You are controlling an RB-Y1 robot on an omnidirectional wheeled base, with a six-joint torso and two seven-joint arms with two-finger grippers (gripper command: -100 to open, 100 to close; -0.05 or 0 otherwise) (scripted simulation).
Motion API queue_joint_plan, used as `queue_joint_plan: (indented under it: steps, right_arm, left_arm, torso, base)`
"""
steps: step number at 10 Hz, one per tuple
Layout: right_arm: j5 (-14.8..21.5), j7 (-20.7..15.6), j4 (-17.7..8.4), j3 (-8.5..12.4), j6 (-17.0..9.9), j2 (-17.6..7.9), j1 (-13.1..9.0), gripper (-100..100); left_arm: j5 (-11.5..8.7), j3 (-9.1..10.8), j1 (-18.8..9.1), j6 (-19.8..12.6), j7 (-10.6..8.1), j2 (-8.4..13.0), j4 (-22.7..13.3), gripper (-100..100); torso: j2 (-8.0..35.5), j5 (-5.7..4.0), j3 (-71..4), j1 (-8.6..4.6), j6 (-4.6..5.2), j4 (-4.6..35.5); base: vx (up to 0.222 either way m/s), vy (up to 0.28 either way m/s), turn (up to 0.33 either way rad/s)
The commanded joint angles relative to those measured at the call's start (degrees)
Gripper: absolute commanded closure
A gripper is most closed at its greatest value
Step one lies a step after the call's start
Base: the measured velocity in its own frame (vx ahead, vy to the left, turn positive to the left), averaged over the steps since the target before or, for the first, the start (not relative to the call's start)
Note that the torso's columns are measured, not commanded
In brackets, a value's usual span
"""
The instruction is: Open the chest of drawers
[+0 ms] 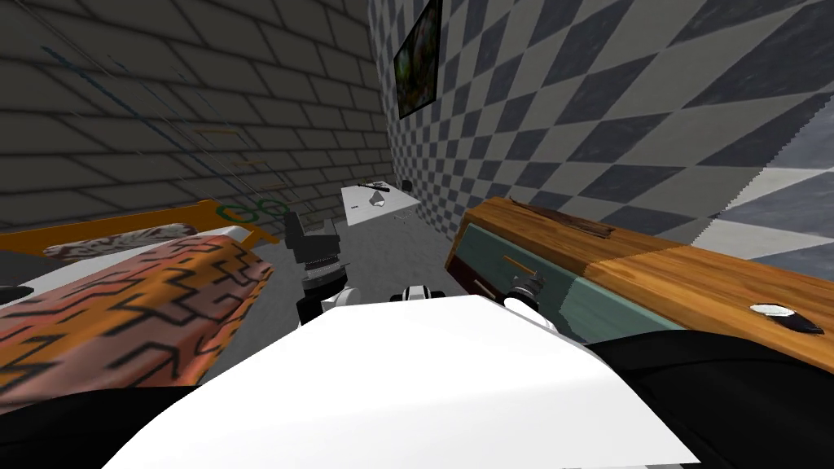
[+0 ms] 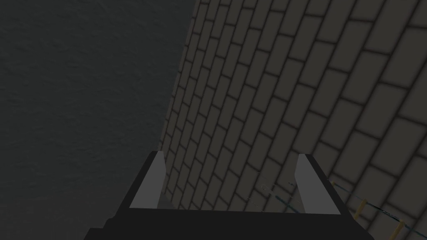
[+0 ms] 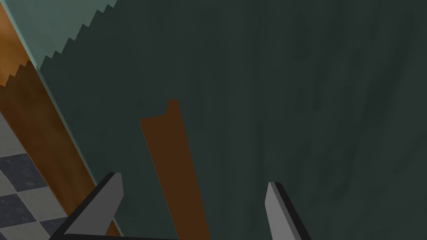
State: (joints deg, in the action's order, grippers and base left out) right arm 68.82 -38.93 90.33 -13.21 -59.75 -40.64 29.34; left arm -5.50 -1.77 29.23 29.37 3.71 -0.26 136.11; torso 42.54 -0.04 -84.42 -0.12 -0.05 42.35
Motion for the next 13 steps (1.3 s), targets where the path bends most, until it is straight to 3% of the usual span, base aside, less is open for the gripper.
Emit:
queue_joint_plan:
  steps: [1,7,8,13]
  right_arm:
    - [-2.3,1.4,-3.9,1.3,0.6,-1.1,-0.8,-100]
    - [-8.8,4.6,-14.9,4.8,2.1,-3.7,-4.0,-100]
    - [-8.8,4.6,-15.5,4.8,2.1,-3.7,-4.0,-100]
    - [-15.3,7.8,-25.8,8.3,3.7,-6.3,-7.1,-100]
  left_arm:
    - [0.0,0.00,0.0,0.0,0.00,0.0,0.0,0]
    - [0.0,0.01,0.0,0.0,0.00,0.0,0.0,0]
    - [0.0,0.00,0.0,0.0,0.00,0.0,0.0,0]
    - [0.0,0.00,0.0,0.0,0.00,0.0,0.0,0]
  torso:
    - [0.1,0.04,0.1,0.12,0.03,0.0]
    - [-0.3,0.03,-0.2,0.07,0.11,-0.1]
    - [-0.3,0.02,-0.2,0.05,0.02,-0.1]
    - [-0.2,0.07,-0.1,0.25,0.03,-0.1]
  base:
    - [-0.122,0.025,0.176]
    - [-0.116,0.040,0.264]
    - [-0.087,0.020,0.143]
    - [-0.111,0.057,0.307]
